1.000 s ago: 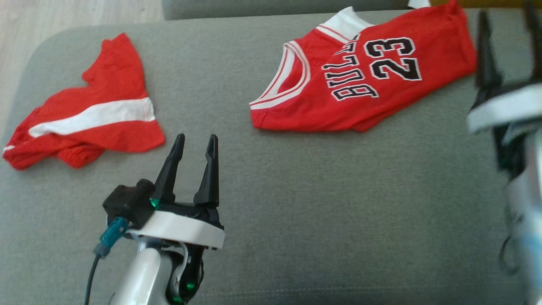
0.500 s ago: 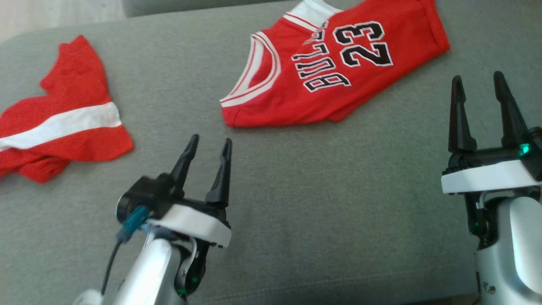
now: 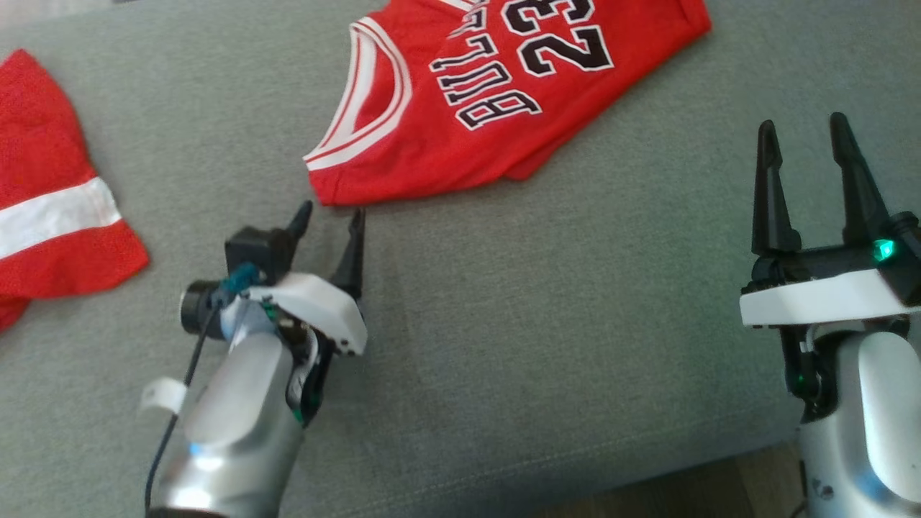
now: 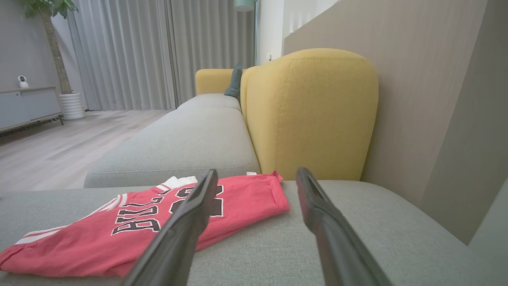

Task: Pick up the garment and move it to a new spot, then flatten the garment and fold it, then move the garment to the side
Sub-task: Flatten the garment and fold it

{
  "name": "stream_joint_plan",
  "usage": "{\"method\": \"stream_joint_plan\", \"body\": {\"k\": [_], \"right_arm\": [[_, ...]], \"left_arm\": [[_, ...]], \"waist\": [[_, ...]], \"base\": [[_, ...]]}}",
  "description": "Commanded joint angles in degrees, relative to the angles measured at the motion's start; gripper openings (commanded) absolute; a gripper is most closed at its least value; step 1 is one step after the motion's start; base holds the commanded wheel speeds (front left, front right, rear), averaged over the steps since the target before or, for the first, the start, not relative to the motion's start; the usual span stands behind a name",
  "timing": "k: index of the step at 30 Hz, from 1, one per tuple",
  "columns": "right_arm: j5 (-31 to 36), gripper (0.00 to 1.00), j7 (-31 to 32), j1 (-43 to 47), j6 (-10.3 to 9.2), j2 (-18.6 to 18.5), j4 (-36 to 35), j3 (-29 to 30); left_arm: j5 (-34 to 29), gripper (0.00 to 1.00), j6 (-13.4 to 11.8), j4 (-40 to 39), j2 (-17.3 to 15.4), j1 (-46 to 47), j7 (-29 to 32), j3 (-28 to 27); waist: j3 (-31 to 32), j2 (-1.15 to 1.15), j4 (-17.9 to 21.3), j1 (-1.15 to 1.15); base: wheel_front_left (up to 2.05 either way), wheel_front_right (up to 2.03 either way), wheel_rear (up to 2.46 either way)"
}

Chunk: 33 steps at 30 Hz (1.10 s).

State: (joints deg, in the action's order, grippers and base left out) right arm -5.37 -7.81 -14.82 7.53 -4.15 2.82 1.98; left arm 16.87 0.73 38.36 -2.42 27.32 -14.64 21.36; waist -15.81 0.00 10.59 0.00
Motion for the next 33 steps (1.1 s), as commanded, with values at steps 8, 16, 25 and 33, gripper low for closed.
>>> {"method": "stream_joint_plan", "body": {"k": [8, 16, 25, 33], "right_arm": [[0.6, 1.0, -0.7, -2.3, -0.04, 0.7, -2.3, -1.5], [0.9, 1.0, -1.5, -2.7, -0.04, 0.9, -1.8, -0.3], [1.1, 1.0, -2.2, -2.2, -0.04, 1.1, 0.4, 1.3], [1.5, 1.0, -2.4, -1.2, -0.04, 1.2, 2.7, 2.5]], "left_arm": [[0.5, 1.0, 1.9, 6.1, -0.5, 7.7, -0.4, -3.0], [1.1, 0.0, 6.1, 5.6, -0.5, 9.1, -0.4, 0.6], [-0.6, 0.0, 6.7, -11.4, -0.5, 2.4, -0.4, 7.7], [2.4, 0.0, 6.7, -23.9, -1.7, -2.1, -0.4, 20.3]], "waist": [[-1.6, 0.0, 2.4, 0.0], [-1.2, 0.0, 2.0, 0.0], [3.4, 0.0, -1.6, 0.0], [8.8, 0.0, -4.4, 0.0]], "base": [[0.0, 0.0, 0.0], [0.0, 0.0, 0.0], [0.0, 0.0, 0.0], [0.0, 0.0, 0.0]]}}
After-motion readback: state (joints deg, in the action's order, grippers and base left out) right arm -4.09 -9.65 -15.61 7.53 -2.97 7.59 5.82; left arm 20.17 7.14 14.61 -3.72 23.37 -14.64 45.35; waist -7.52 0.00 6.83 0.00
